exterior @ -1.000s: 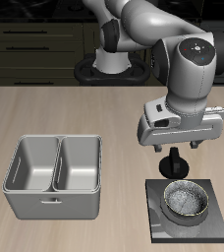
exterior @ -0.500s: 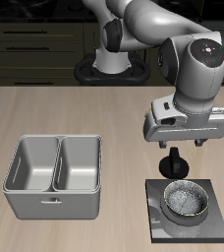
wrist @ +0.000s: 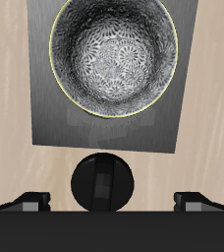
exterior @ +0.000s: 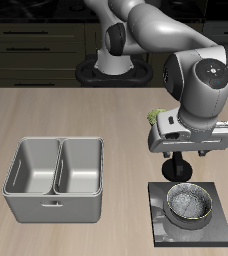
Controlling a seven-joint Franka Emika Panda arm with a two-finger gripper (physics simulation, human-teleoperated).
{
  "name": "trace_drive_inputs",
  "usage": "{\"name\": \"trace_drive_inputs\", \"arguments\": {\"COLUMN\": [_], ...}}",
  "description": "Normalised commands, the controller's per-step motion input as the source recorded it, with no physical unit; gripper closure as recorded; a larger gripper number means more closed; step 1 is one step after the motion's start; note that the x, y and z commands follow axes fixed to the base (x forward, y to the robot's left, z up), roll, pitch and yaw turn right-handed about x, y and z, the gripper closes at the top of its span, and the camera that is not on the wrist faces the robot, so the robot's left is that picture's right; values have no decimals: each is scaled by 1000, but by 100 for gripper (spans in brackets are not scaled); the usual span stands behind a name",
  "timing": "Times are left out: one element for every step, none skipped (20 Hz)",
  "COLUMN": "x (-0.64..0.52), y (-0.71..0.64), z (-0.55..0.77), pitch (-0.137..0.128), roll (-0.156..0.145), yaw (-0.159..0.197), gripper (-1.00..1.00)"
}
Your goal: Place the black bowl on the flat stove and turn on the flat stove
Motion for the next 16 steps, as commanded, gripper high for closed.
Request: {"name": "trace_drive_inputs", "arguments": {"x": [-88, -100, -93, -172, -150, -231, -152, -247, -214, -182, -254, -290, -130, -115, -95, -108], "y": [-15, -72, -7, -29, -1, 81, 99, -79, 51, -7, -90, -50, -90, -55, -12, -119], "z": [-192, -179, -236, -212, -199, -235, -207, -158, -198, -208, -221, -457, -175, -65, -40, -45], "pitch": [8, 13, 45, 30, 4, 42, 43, 2, 31, 23, 14, 44, 41, 10, -24, -26], "roll": [-7, -60, 21, -25, -48, 30, 49, -63, 31, 28, -67, 38, -32, -15, 7, -43], "yaw": [11, -16, -49, -27, 21, -49, -17, -23, -85, -4, -22, -7, -29, -8, 1, 27], "gripper": [-100, -100, -100, -100, -100, -100, -100, -100, -100, -100, -100, -100, -100, -100, -100, -100]}}
